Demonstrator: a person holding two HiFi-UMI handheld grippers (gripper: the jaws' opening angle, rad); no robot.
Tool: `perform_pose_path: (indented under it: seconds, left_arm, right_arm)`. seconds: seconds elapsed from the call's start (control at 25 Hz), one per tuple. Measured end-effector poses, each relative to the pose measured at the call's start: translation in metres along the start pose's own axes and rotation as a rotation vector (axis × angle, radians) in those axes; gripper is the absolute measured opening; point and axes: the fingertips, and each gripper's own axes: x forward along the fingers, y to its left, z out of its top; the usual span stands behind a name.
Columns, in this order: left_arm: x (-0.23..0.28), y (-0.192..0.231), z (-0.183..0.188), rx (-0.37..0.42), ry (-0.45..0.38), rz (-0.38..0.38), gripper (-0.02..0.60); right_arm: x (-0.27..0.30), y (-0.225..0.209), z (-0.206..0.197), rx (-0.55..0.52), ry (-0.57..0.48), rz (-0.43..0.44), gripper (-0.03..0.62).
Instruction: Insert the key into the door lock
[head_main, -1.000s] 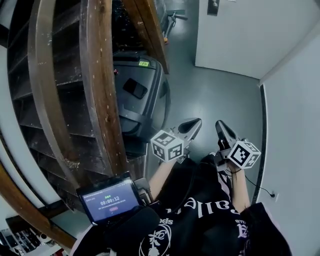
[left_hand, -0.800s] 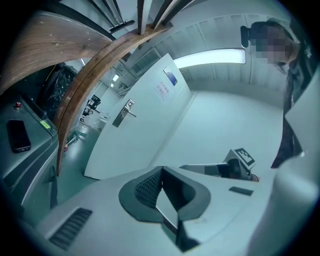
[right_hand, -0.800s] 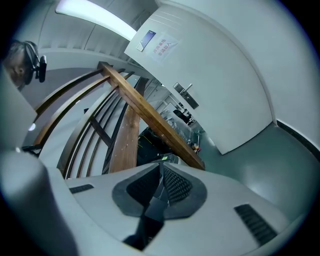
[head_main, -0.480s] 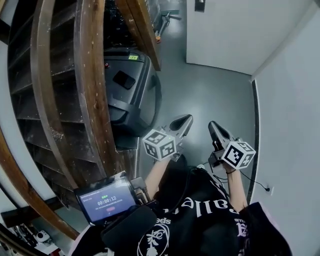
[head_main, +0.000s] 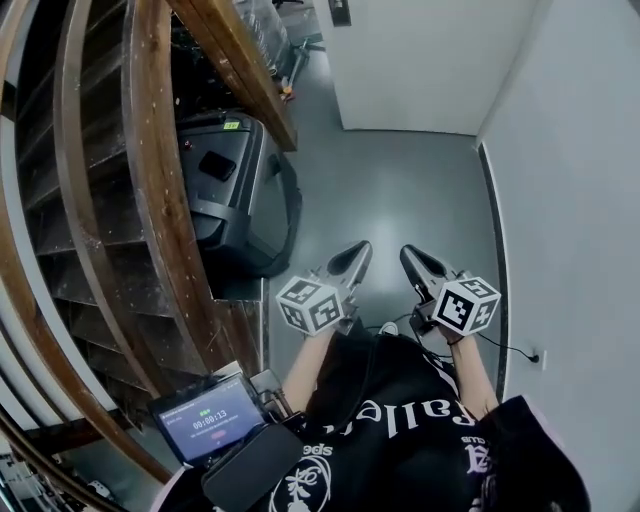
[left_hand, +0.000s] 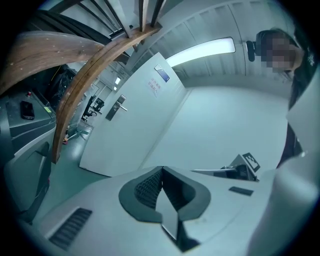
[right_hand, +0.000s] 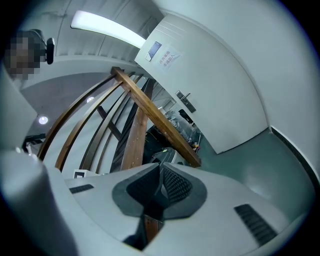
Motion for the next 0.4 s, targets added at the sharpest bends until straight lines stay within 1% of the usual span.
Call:
perform_pose_path:
  seconds: [0.2,0.4]
  left_arm:
    - [0.001,-0.03,-0.005,0.018,-0.021,0.007,0.005]
    - [0.0,-0.058,-0.011,0.036,-0.031,-0.006,0.005]
  right_arm:
    - [-0.03,0.002,0.005,-0.02,-0.014,0.028,0.037]
    - [-0.059,0.006,0.003,-0.022,-0.028,0.04,0.037]
